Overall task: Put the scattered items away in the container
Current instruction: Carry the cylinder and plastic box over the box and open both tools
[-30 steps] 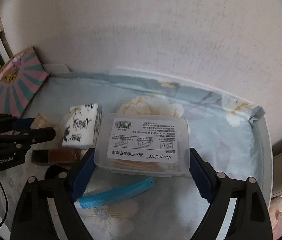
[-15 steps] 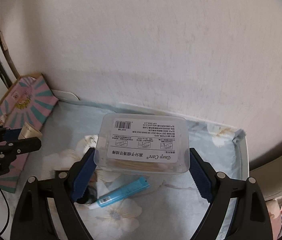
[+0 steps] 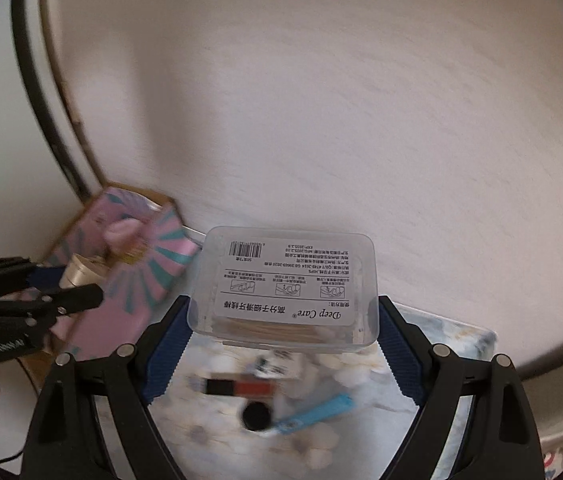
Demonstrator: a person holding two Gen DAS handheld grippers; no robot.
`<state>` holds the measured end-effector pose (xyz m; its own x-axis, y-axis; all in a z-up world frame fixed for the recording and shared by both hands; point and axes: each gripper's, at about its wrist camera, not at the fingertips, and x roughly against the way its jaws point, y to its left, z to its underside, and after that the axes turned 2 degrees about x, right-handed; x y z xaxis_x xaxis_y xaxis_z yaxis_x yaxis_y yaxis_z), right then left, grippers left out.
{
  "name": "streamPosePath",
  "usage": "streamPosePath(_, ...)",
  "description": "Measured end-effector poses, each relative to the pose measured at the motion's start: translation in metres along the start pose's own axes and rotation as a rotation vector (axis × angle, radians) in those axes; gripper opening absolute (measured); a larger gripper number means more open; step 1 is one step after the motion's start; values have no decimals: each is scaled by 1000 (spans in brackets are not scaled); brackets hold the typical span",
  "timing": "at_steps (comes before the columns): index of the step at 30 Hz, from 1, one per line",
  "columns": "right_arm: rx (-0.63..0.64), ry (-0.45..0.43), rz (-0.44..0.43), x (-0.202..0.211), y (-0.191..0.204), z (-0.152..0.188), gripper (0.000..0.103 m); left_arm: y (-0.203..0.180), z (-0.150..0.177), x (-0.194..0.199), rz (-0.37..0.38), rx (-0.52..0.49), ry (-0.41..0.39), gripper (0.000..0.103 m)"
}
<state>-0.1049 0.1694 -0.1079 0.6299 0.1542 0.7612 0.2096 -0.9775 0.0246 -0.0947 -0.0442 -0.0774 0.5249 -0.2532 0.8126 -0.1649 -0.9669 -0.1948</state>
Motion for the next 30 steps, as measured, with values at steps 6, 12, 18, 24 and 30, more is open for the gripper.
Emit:
streamPosePath(6, 62, -17, -81, 7, 39, -30, 86, 30, 4, 25, -28, 28, -37, 30)
streamPosePath(12, 137, -6, -155, 2, 82, -53, 86, 68, 15, 45, -67, 97, -48, 30)
streamPosePath(18, 219, 12, -216, -12, 126, -66, 86, 99, 33, 60, -111, 166, -50, 30)
streamPosePath(24, 240, 37, -296, -27, 163, -71, 86, 117, 59, 70, -143, 215, -51, 30)
streamPosePath(30, 270, 78, -334, -51, 193, -72, 86, 135, 86, 65, -143, 272, -15, 30)
